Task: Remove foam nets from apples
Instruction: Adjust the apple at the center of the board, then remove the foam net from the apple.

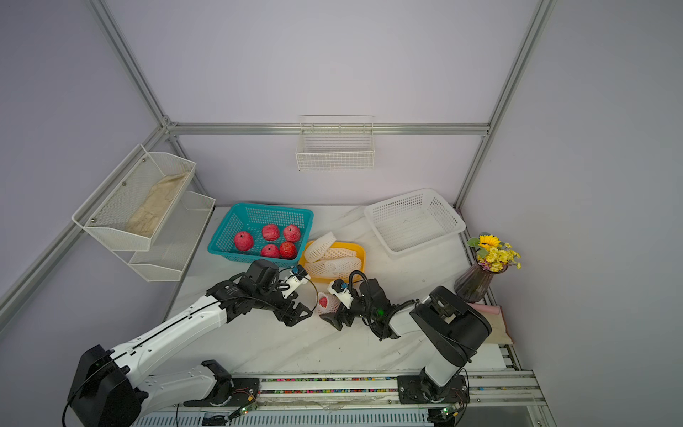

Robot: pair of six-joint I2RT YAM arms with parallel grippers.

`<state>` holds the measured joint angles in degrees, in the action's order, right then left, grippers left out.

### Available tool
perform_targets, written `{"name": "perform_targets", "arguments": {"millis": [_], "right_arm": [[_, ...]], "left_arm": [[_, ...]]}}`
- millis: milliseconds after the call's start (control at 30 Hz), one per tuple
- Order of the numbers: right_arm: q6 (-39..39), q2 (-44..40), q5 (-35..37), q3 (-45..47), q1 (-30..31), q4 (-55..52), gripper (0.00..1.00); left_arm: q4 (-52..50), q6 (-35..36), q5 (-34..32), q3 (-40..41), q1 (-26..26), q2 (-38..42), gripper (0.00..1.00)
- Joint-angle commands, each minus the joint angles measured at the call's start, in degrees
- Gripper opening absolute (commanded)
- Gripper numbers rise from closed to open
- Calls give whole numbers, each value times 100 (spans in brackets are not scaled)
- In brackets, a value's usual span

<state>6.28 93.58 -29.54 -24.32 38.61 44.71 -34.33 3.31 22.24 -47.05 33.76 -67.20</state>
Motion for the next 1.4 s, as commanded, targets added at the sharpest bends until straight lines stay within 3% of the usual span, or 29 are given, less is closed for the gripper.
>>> {"name": "perform_targets", "arguments": {"millis": [0,233,667,1367], "right_arm": [[55,-186,-61,-117,-20,-230,97],[116,-414,-16,-130,-20,-596,97],[343,-803,-13,-207,-17,-1301,97],[233,-331,61,-251,-11,-911,97]], "left_arm": [[279,375,172,-86,-5,-11,93],[714,835,194,27,198,-186,93],[1359,979,563,-201,201,-902,93],[2099,1134,791,185,201,-960,92]]}}
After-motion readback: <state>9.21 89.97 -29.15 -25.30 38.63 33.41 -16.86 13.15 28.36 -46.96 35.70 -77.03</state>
